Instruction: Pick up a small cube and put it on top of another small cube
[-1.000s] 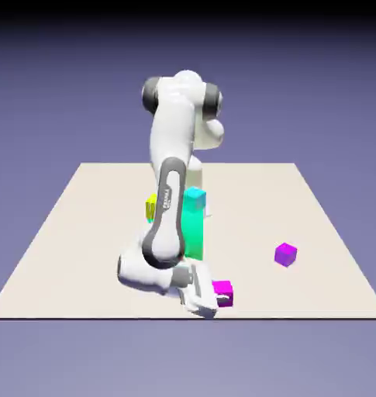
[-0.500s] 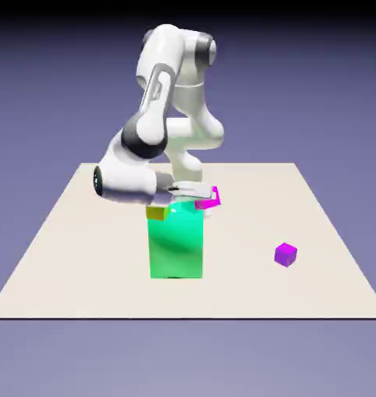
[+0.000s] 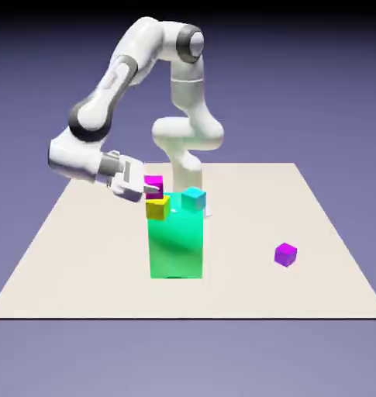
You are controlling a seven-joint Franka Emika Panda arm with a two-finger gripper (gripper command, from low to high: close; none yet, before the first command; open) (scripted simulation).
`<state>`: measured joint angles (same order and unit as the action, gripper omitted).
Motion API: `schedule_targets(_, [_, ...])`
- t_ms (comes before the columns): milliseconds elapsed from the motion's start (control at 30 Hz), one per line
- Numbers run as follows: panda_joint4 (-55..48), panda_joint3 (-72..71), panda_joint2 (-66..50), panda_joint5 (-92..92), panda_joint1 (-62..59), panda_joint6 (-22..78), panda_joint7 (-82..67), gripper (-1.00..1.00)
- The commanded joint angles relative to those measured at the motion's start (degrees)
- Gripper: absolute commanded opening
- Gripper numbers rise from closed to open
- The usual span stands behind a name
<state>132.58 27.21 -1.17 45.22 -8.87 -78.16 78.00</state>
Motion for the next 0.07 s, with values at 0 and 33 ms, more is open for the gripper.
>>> schedule_targets(0, [0.0, 0.0, 0.0, 0.0, -0.76, 0.0, 0.0, 1.0])
schedule_targets(33, [-2.07, 0.59, -0.52, -0.49, -1.38, 1.91, 0.34, 1.0])
